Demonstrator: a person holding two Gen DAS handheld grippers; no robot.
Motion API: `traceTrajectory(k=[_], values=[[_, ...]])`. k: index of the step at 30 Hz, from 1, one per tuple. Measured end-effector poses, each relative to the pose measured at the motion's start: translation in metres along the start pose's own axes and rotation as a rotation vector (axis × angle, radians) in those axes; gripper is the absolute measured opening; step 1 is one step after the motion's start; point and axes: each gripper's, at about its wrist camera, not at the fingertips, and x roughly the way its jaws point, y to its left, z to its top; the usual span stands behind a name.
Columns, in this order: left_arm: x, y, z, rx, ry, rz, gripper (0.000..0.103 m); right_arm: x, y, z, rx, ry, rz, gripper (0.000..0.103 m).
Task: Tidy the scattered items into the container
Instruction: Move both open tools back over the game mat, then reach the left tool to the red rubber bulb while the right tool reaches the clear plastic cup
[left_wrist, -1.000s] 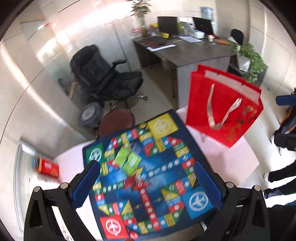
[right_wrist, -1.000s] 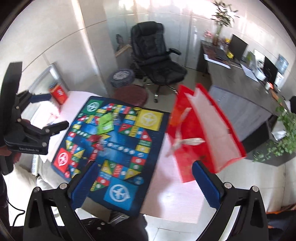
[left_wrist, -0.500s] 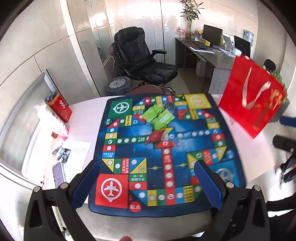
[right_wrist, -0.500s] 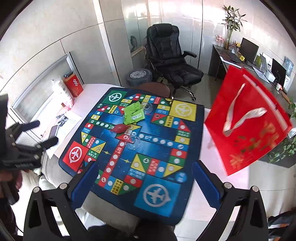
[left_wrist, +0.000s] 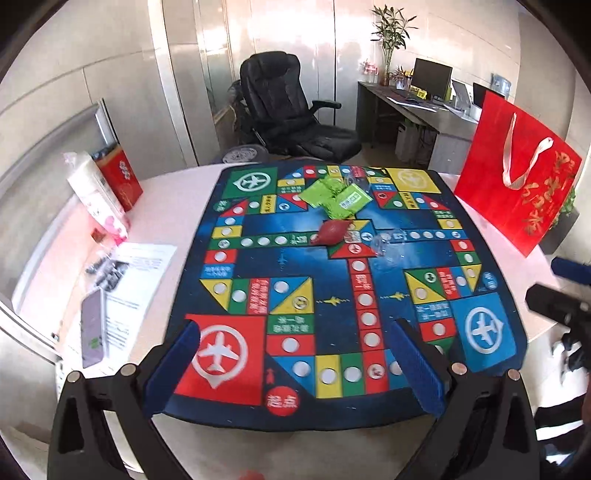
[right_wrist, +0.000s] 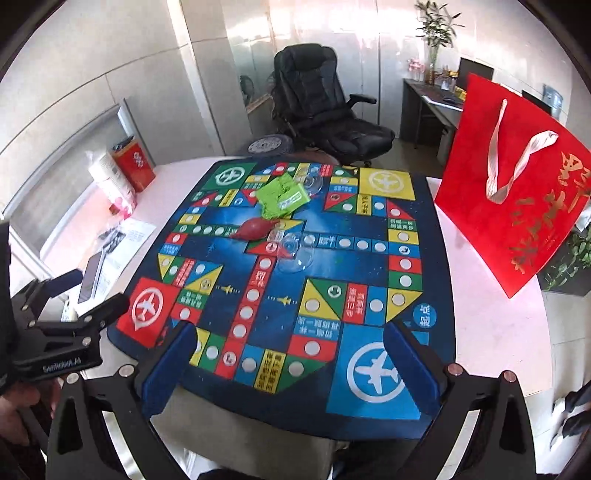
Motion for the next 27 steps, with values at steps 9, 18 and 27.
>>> traceTrajectory(k=[9, 18, 27], values=[[0.005, 0.016, 0.018, -0.017, -0.037, 0.003, 0.103, 0.024, 0.011, 0.012, -0.019, -0.013, 0.018, 0.103], [0.029, 0.021, 0.019, -0.021, 0.002, -0.002, 0.103, 0.043, 0.013, 0.02, -0.032, 0.022, 0.0, 0.103], [0.047, 0.024, 0.028, -0.04, 0.012, -0.025, 0.103, 0.052, 0.005, 0.024, -0.027, 0.055, 0.009, 0.103]])
